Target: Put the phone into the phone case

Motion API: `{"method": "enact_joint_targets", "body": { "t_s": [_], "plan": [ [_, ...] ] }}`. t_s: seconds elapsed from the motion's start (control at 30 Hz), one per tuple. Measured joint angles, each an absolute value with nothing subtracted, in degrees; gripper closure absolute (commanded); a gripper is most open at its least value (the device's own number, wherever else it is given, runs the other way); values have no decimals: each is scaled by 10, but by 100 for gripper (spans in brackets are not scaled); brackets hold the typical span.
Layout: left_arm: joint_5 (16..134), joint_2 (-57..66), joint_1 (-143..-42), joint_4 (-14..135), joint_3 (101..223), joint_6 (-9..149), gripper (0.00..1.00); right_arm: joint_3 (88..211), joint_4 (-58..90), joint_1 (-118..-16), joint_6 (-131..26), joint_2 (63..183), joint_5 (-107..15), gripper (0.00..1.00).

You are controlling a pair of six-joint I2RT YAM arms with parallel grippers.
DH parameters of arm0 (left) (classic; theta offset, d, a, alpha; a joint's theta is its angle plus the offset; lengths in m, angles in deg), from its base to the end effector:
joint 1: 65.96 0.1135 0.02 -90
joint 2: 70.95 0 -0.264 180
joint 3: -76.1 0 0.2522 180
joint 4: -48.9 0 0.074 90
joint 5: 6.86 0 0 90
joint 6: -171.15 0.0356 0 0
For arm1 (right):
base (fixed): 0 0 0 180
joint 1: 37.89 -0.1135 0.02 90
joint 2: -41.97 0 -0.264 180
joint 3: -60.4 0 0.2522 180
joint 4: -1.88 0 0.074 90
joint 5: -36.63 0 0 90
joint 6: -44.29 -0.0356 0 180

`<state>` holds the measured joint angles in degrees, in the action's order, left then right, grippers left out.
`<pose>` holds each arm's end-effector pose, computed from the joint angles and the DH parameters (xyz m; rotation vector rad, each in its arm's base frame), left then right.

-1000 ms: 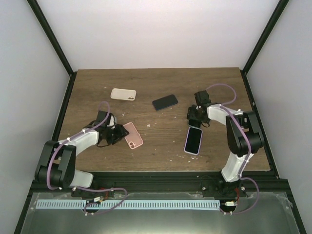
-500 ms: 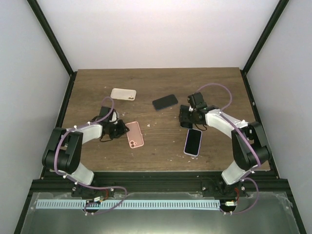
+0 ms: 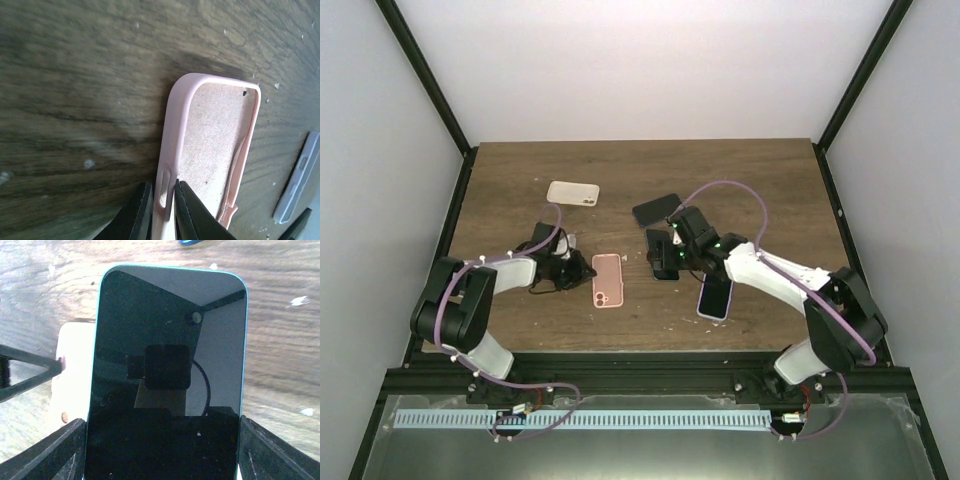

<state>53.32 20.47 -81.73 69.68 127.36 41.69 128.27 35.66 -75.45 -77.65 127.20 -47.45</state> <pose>0.2552 -0.0905 0.1231 -0.3810 2.7465 -0.9850 0.2414 0.1903 0.2161 -0.1729 2.5652 0.6261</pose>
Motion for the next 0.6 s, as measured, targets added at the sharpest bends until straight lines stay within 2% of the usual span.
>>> {"method": "enact_joint_targets", "body": {
  "t_s": [0.5, 0.6],
  "plan": [
    [464, 191, -829, 644, 1222, 334, 86, 1317, 300, -873, -829, 1355, -456, 49],
    [464, 190, -829, 647, 1222, 335, 89, 1329, 272, -883, -819, 1382, -441, 50]
  ]
}}
